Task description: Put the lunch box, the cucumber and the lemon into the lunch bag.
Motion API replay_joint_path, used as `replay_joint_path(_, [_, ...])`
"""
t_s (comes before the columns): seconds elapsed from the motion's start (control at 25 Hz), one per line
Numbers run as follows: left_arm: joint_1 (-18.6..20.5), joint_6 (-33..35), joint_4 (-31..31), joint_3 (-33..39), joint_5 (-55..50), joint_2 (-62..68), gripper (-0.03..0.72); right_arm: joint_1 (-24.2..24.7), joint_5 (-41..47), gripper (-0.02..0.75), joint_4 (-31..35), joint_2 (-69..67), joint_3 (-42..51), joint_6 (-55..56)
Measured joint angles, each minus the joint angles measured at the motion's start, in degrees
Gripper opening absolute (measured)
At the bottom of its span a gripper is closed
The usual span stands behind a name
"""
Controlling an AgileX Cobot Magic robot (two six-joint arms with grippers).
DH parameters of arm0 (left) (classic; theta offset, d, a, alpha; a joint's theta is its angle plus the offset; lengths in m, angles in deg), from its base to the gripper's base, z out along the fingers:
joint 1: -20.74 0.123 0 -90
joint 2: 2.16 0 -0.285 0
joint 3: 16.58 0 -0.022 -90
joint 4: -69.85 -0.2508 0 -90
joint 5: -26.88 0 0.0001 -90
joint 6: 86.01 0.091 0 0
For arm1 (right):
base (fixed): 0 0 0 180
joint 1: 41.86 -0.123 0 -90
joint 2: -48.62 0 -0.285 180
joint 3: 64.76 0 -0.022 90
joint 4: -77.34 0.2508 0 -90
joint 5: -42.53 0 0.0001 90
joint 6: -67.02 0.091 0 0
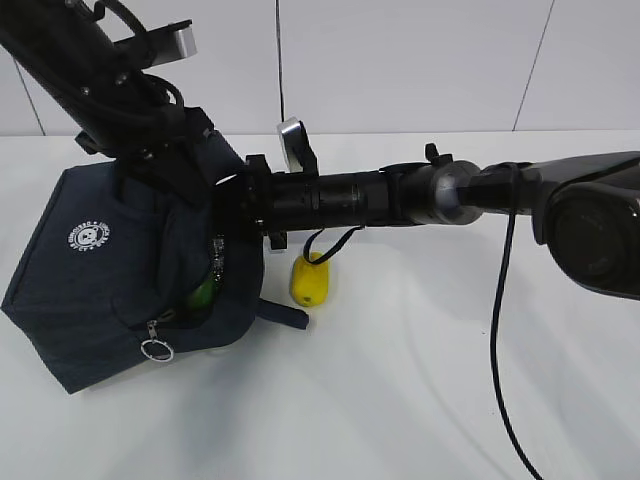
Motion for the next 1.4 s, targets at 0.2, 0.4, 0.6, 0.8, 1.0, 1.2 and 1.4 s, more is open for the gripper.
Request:
replay_joint_path(0.2, [0.0,0.0,0.0,0.0,0.0,0.0,0.005,-1.36,0.0,0.372,0.22,0.0,0.0,-0.03])
replay_joint_path(0.4, [0.0,0.0,0.18,0.0,-0.1,0.0,0.005,-1.48,-0.14,0.553,0.09,0.0,0.0,0.19])
replay_joint_path(0.6, [0.0,0.0,0.21,0.0,-0.21,0.0,0.005,-0.21,-0.14,0.577,-0.98,0.0,0.0,1.57])
replay_joint_path(0.8, [0.0,0.0,0.21,0.0,-0.44,0.0,0.005,2.6,-0.14,0.578,-6.26,0.23,0.0,3.68])
replay_joint_path(1.0, [0.0,0.0,0.26,0.0,-0.53,0.0,0.005,5.82,-0.14,0.578,-15.97,4.18,0.0,6.13])
replay_joint_path(1.2, [0.0,0.0,0.26,0.0,-0.66,0.0,0.005,8.45,0.06,0.579,-28.92,9.86,0.0,10.6])
replay_joint_path(1.4, [0.0,0.0,0.26,0.0,-0.89,0.0,0.005,8.91,0.87,0.579,-45.24,13.96,0.0,16.59])
